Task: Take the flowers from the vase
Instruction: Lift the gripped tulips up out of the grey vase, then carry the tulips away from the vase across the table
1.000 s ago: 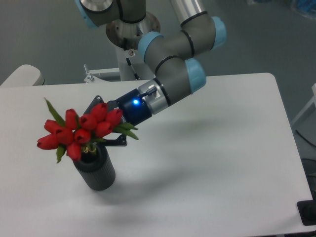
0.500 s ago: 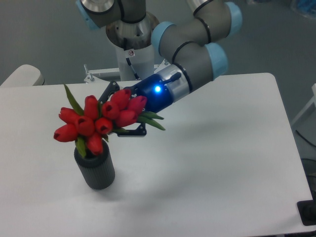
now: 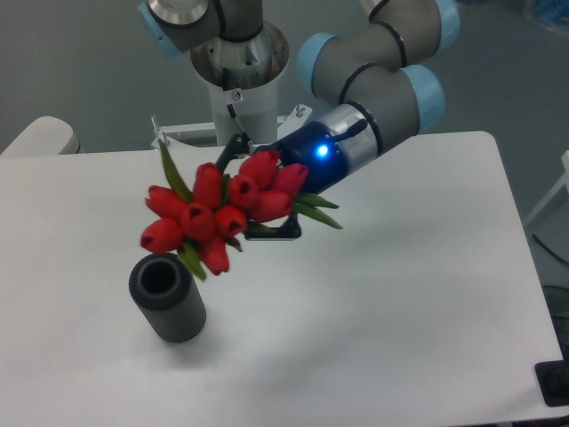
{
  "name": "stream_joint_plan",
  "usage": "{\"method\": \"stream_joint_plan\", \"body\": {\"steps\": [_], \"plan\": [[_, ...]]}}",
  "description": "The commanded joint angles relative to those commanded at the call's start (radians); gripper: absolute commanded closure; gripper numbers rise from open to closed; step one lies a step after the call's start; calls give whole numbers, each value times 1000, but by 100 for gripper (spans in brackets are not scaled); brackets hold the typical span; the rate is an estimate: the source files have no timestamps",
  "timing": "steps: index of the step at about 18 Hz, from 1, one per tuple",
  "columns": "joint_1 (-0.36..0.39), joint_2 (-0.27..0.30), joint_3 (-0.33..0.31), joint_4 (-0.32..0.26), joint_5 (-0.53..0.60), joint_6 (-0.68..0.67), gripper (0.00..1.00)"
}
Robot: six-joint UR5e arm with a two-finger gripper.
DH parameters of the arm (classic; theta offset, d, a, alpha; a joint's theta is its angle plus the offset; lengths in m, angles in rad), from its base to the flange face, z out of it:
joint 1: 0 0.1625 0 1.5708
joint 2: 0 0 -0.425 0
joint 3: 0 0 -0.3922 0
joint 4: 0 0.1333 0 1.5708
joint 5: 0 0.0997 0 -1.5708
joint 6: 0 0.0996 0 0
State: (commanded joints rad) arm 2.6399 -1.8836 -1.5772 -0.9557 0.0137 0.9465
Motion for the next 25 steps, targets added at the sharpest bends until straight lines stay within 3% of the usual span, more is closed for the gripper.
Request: {"method": "stream_joint_plan", "body": {"steps": [6,8,19,21,25], "plan": [[8,-31,91,9,383,38,74],[9,-37,92,8,478,107,79],[-6,-71,57,-8,1006,271,79],[-6,-90,62,-44,1093,333,79],[-6,-112,112,-197,1265,448,79]]}}
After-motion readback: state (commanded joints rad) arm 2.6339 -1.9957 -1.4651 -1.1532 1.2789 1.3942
